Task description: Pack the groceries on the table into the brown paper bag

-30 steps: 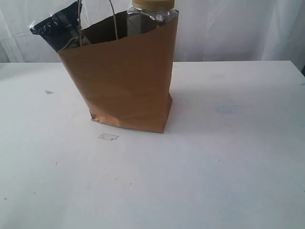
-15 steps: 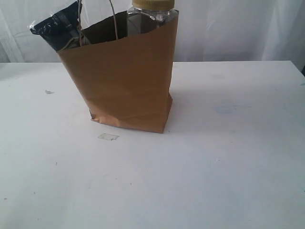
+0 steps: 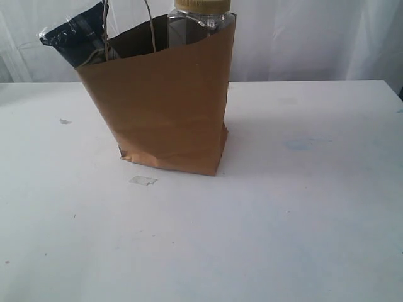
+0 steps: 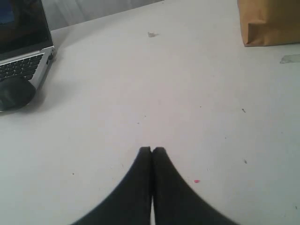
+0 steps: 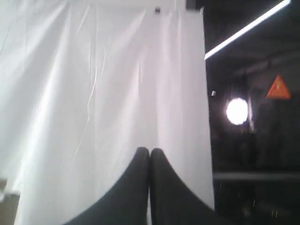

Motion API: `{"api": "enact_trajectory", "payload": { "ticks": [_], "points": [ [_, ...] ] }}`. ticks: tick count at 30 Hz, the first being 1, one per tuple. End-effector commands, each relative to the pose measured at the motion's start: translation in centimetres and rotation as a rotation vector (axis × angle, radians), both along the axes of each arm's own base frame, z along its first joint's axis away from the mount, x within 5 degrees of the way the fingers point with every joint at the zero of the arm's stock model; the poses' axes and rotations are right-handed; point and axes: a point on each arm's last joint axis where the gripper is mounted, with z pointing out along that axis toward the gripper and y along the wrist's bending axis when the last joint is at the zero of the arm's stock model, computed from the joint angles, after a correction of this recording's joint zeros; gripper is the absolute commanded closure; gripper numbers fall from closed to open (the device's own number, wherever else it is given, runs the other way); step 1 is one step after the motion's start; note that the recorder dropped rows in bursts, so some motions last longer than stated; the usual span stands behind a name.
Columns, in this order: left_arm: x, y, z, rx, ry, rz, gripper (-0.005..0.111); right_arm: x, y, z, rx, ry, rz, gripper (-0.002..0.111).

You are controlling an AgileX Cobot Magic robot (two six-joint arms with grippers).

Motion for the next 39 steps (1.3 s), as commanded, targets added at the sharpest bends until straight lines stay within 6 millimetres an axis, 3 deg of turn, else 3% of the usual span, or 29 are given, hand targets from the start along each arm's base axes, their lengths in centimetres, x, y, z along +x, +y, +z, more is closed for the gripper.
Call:
{"api": "enact_trajectory", "payload": {
  "ticks": [1,10,13,14,16,18,24,39],
  "points": [
    [0.0,0.0,-0.1,-0.003,-0.003,-0.007,0.107,3.1,-0.4,-7.0,0.104,0.247,0.001,0.108],
    [0.0,0.0,-0.1,-0.003,-0.003,-0.007,0.107,4.1,-0.3,-10.6,-0.019,0.350,-0.027,0.108],
    [0.0,0.0,-0.1,-0.003,-0.003,-0.007,0.107,4.6,-0.1,-13.2,0.079,0.426,0.025,0.108],
    [0.0,0.0,-0.1,-0.003,-0.003,-0.007,0.107,4.6,0.0,-13.1,0.068,0.416,0.035,0.108],
    [0.0,0.0,-0.1,-0.003,-0.003,-0.007,0.107,4.6,0.3,-14.1,-0.065,0.538,0.038,0.108],
    [0.0,0.0,-0.1,-0.003,-0.003,-0.007,0.107,4.6,0.3,-14.4,-0.188,0.574,0.017,0.108],
    [0.0,0.0,-0.1,-0.003,-0.003,-0.007,0.107,4.4,-0.1,-15.4,0.025,0.668,0.006,0.108],
    [0.0,0.0,-0.1,-0.003,-0.003,-0.007,0.107,4.4,-0.1,-15.4,0.025,0.671,0.001,0.108]
  ]
}}
